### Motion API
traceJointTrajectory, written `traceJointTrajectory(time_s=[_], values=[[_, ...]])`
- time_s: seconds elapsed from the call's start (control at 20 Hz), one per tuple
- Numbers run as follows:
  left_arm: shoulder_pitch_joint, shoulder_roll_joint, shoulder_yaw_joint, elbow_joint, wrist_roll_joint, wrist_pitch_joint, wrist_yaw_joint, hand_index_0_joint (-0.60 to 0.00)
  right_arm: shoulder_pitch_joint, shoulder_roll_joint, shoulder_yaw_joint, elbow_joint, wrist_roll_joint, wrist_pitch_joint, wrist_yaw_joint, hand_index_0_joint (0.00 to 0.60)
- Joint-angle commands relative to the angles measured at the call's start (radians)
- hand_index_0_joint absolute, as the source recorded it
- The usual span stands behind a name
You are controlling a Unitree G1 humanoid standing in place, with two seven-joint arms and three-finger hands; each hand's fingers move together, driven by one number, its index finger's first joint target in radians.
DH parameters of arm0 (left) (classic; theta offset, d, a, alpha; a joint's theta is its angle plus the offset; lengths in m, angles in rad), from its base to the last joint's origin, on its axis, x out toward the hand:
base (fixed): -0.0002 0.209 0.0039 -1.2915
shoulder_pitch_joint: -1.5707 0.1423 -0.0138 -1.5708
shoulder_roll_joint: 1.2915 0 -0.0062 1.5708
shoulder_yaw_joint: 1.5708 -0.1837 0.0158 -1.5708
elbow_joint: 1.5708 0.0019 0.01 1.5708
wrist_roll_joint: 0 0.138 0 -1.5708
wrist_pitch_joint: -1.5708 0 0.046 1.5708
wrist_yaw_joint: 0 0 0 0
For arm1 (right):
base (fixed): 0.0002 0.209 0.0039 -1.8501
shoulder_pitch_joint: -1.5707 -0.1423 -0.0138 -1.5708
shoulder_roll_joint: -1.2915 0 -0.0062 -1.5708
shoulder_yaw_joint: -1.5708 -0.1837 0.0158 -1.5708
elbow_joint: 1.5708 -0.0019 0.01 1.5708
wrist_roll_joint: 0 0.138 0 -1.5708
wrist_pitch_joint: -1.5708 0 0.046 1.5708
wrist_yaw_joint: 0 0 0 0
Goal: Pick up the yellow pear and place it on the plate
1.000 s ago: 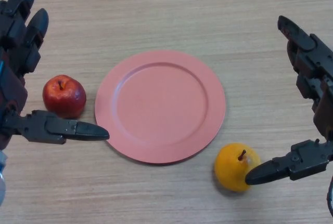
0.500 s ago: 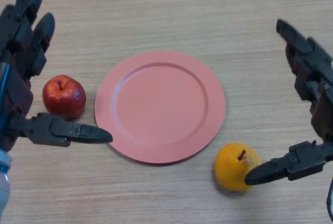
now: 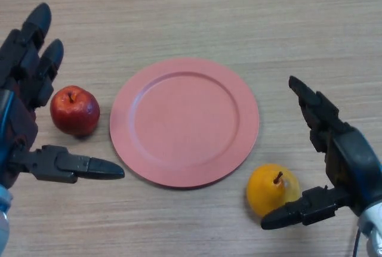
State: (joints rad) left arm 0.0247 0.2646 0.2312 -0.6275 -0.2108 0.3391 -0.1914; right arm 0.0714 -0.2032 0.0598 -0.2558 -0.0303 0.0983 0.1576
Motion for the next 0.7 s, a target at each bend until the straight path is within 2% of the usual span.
traceJointTrajectory(time_s=[0.05,0.2,0.3,0.65,0.7], values=[[-0.016,0.016,0.038,-0.059,0.032,-0.15,-0.006,0.0,-0.02,-0.005,-0.026,0.002,-0.034,-0.205,-0.042,0.0],[-0.011,0.005,0.021,-0.044,0.055,-0.201,0.014,0.0,-0.056,-0.004,-0.026,0.131,-0.079,-0.276,-0.079,0.0],[-0.016,0.012,0.035,-0.053,0.034,-0.176,0.007,0.0,-0.067,0.004,-0.011,0.199,-0.107,-0.315,-0.105,0.0],[-0.037,0.023,0.043,-0.067,0.0,-0.1,0.026,0.0,-0.045,0.013,0.051,0.29,-0.063,-0.242,-0.157,0.0],[-0.037,0.025,0.044,-0.067,0.002,-0.097,0.022,0.0,-0.043,0.013,0.052,0.291,-0.068,-0.231,-0.161,0.103]])
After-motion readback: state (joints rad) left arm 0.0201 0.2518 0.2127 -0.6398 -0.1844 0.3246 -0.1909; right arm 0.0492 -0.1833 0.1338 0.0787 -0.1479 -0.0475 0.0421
